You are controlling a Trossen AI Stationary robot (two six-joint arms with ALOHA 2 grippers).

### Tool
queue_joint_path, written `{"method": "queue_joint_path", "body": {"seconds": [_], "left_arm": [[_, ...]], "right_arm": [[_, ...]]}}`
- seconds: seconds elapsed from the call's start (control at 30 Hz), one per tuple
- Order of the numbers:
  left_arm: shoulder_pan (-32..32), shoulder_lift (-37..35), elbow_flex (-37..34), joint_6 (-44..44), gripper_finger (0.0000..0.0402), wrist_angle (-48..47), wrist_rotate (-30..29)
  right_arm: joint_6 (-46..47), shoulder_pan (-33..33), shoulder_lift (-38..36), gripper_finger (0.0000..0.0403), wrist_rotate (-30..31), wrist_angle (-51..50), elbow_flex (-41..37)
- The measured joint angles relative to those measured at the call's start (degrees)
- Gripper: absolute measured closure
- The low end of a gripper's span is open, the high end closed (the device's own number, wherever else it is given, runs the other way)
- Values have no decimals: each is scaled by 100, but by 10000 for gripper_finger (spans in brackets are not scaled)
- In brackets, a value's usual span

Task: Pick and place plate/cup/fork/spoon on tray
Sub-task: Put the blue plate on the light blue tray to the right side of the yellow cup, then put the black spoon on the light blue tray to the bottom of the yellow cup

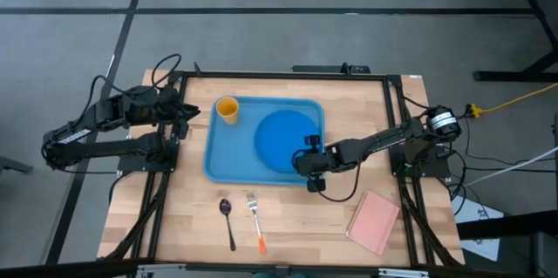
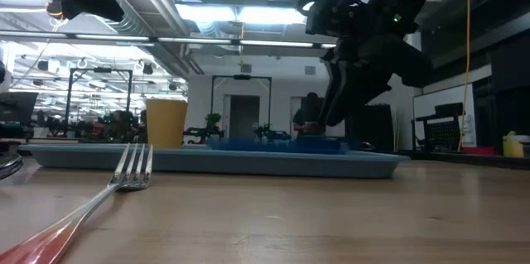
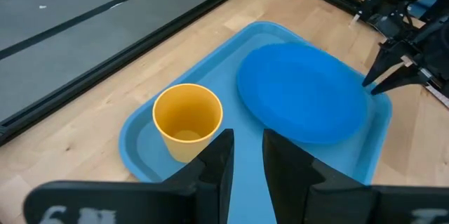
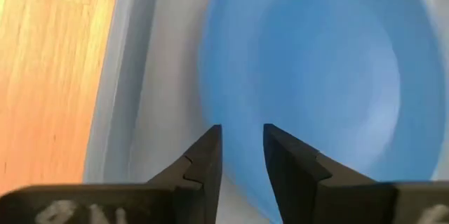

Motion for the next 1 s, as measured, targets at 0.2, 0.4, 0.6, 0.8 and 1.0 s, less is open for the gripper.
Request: {"method": "queue_joint_path", "body": {"seconds": [0.2, 0.4, 0.6, 0.8, 1.0], "left_arm": [[2, -1, 0, 0, 331, 0, 0], [2, 0, 0, -2, 331, 0, 0], [1, 0, 0, -11, 331, 2, 0], [2, 0, 0, -243, 331, 0, 7], [2, -2, 2, -843, 331, 2, 409]], "right_arm": [[6, 0, 0, 284, 10, 0, 0], [102, 4, 0, 284, 610, -769, 470], [1500, 2, -2, 284, 1509, -3112, 1333], [4576, 169, -4, 284, 898, -5659, 1149], [5837, 902, -4, 284, 107, -5964, 216]]}}
